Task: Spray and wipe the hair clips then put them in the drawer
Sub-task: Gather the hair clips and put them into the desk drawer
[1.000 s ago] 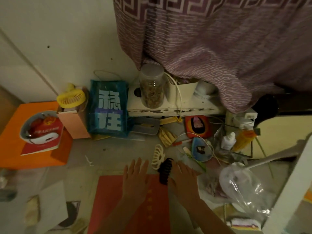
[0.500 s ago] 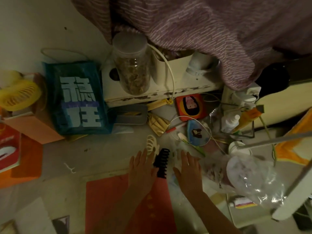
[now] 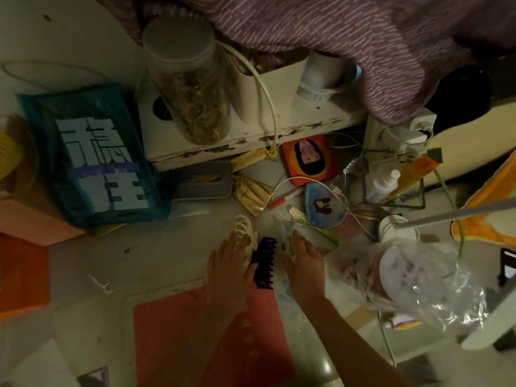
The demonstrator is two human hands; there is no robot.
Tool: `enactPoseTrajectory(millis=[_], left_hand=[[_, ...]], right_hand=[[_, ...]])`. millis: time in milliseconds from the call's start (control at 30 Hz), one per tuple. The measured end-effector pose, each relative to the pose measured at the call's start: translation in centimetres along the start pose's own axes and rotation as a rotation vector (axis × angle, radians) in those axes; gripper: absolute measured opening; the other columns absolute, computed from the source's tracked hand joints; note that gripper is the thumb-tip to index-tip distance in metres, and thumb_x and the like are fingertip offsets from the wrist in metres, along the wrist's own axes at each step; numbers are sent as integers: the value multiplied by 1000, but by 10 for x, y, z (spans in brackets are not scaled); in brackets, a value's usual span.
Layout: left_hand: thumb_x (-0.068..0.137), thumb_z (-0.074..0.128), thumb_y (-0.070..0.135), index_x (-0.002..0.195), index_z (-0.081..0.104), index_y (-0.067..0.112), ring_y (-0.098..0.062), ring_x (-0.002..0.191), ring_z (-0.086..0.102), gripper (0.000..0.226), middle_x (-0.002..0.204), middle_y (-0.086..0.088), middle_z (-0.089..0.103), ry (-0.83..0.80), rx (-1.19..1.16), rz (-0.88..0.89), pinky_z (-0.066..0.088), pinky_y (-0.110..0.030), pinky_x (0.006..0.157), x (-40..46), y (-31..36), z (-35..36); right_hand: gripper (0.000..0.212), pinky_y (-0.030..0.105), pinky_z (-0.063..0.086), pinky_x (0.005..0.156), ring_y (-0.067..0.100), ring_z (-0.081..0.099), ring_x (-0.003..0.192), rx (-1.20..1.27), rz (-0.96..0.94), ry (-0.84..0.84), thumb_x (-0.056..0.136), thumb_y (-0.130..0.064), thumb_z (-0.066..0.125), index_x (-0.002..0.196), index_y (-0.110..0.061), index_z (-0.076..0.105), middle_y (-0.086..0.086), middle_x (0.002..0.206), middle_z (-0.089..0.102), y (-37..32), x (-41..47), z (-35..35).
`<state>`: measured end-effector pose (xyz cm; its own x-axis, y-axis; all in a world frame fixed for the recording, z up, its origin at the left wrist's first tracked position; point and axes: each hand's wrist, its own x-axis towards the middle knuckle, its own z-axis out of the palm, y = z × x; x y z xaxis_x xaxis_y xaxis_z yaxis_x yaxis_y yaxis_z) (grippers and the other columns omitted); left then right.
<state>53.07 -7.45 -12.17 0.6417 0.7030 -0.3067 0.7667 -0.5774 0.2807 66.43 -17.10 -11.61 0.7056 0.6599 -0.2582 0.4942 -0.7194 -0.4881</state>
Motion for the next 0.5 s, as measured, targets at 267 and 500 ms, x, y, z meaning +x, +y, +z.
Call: enactPoseTrajectory(millis=[267,500], left_hand=[[93,52,45,151,17,20,-23,140,31,72,158,-7,20,29,-263,-9,27,-30,110,22,4,-4],[88,63,41,150,23,27,-21,141,29,75,157,-5,20,29,-381,-63,34,-27,105,28,6,3]], right_hand=[[54,42,50,87,37,60,107,91,-8,78,88,-17,66,138,-5,48,17,122,62,3,3,5],[53,30,48,79,33,63,101,155,-32,102,88,-16,68,137,-7,50,16,121,62,8,-1,7]])
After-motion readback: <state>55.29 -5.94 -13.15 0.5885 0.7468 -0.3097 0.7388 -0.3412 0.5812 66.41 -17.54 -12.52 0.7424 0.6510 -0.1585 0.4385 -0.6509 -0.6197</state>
